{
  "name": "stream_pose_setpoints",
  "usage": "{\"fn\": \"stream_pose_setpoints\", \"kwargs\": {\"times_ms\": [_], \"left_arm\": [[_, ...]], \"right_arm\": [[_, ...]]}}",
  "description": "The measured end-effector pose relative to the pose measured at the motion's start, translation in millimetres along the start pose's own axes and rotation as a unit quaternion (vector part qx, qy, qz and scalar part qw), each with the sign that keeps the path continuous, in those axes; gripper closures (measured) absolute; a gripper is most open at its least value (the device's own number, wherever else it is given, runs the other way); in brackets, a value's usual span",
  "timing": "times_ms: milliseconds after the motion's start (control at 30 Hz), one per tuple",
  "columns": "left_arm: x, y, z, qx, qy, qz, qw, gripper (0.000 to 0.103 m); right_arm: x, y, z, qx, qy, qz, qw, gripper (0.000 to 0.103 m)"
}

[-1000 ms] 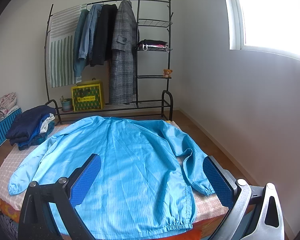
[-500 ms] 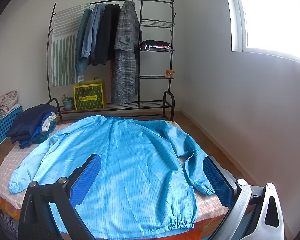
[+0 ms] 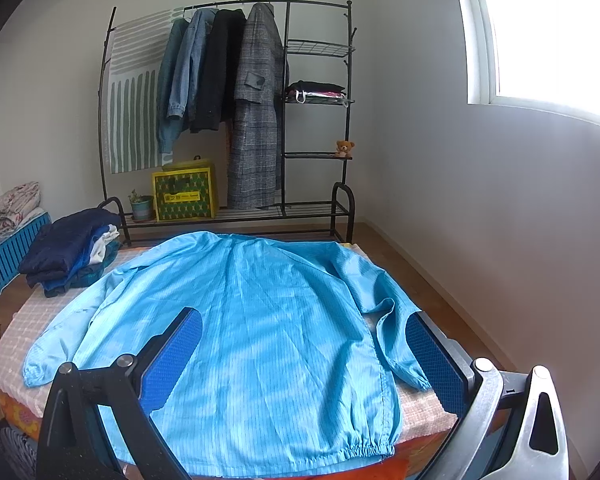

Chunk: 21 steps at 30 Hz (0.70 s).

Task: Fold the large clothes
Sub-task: 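Grasp the blue coat's sleeve cuff with the left gripper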

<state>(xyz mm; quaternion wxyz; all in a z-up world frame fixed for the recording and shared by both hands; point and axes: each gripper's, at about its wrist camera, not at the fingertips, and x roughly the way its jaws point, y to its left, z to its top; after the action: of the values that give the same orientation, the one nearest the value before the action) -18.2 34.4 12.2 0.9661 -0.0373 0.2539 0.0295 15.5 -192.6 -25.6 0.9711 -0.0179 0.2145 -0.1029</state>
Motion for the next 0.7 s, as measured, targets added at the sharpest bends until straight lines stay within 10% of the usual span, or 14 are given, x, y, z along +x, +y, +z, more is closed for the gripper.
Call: {"fn": "stream_pose_setpoints", "kwargs": {"times_ms": [500, 700], "left_arm": [[56.6, 111.3, -6.8, 0.015, 0.025, 0.101, 0.9945, 0.0], [117.6, 176.2, -28.8, -0.022, 0.093, 0.066, 0.9932, 0.0]], "right_arm": [[11.3, 22.0, -2.0, 0.0, 0.01, 0.076, 0.997, 0.005], [27.9, 49.3, -5.1, -0.001, 0.029, 0.12, 0.992, 0.01]]}}
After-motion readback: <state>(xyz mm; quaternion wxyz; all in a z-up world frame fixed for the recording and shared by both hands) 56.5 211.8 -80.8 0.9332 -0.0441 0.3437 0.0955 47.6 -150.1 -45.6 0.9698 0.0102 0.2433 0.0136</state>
